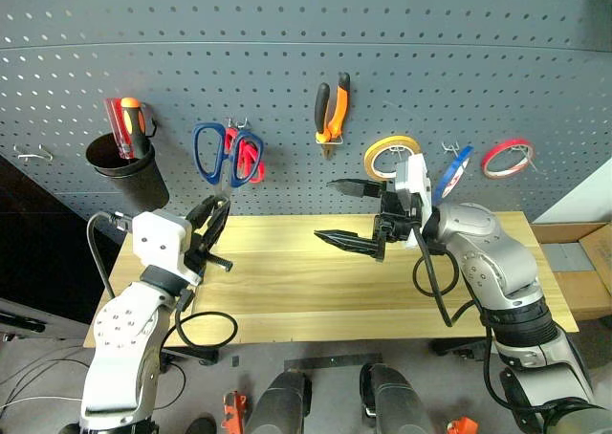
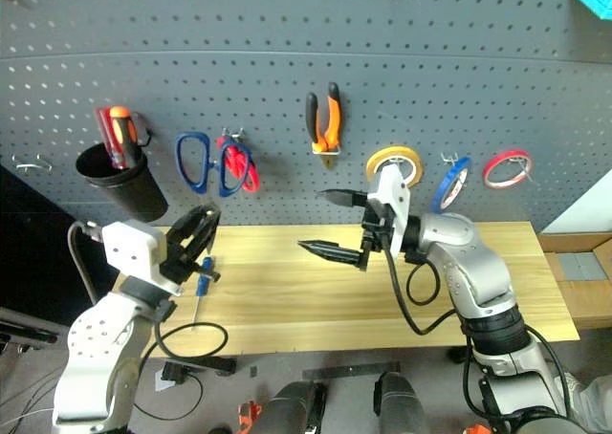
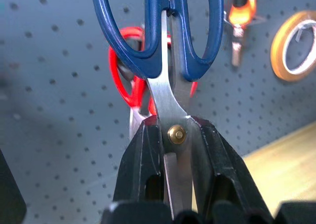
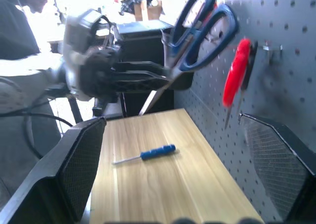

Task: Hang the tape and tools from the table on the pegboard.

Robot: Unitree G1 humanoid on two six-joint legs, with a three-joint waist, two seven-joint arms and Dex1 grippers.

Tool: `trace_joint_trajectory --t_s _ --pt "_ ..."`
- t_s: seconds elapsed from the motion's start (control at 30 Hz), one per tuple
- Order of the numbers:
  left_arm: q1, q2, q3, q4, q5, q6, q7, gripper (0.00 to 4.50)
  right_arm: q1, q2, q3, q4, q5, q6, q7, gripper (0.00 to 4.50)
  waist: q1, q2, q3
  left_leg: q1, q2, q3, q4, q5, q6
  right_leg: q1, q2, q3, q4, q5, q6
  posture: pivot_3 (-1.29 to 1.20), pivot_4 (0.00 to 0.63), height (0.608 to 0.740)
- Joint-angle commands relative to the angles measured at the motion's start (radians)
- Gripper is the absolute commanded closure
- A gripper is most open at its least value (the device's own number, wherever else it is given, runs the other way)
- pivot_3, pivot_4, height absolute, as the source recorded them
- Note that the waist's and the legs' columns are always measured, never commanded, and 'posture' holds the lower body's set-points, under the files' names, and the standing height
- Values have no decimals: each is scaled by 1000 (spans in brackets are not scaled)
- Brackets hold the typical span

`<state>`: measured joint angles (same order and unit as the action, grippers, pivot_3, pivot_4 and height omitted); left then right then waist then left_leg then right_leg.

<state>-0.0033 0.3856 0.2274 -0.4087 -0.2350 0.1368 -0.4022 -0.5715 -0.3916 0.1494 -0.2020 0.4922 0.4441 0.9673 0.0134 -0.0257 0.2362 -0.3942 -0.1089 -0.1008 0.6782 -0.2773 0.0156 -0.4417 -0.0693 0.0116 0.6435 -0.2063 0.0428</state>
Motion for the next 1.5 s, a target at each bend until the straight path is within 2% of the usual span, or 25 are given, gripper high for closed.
trace_joint_trajectory --t_s 0.03,0.33,0.5,0.7,0.87,0.97,1.07,1.33,1.5 --pt "-31 -20 -14 32 7 -40 15 4065 -17 -7 -19 -54 20 0 -1 0 0 0 -2 0 0 0 0 0 0 0 0 0 0 0 0 14 170 740" --pt "-29 -35 -49 79 13 -64 -4 4065 -14 -14 -14 -77 21 10 -11 0 -6 -1 -3 0 0 0 0 0 0 0 0 1 0 0 0 2 172 740" --pt "-79 -35 -51 138 14 -62 3 4065 -12 -17 -10 -89 18 18 -14 0 -6 -1 -3 0 0 0 0 0 0 0 0 1 1 0 0 -1 175 740" --pt "-160 -33 -45 346 55 -110 31 4065 -9 -19 -4 -106 15 30 -21 0 -9 -1 -4 0 0 0 1 0 0 0 0 0 1 0 0 -11 173 740" --pt "-185 -34 -55 390 84 -55 71 4103 -1 -25 -4 -123 12 40 -33 0 -21 -2 -5 1 0 1 1 0 0 0 0 0 1 0 0 -19 175 740" --pt "-182 -47 -37 377 44 6 80 4103 8 -29 -3 -140 18 50 -42 0 -24 -1 -6 1 0 1 0 0 0 0 0 1 2 0 0 -18 183 740" --pt "-183 -51 -15 381 7 12 70 3131 14 -29 -2 -145 17 55 -46 0 -26 -1 -8 2 0 1 0 0 0 0 0 1 2 0 0 -14 189 740" --pt "-142 -22 24 346 15 65 100 417 16 -26 3 -152 24 69 -52 0 -18 -1 -8 2 0 0 0 0 0 0 0 1 2 0 0 -1 210 740" --pt "-32 17 112 308 -56 242 111 417 30 -54 19 -168 47 124 -26 0 -21 -1 -8 2 1 0 0 0 0 0 0 2 1 0 0 11 228 740"
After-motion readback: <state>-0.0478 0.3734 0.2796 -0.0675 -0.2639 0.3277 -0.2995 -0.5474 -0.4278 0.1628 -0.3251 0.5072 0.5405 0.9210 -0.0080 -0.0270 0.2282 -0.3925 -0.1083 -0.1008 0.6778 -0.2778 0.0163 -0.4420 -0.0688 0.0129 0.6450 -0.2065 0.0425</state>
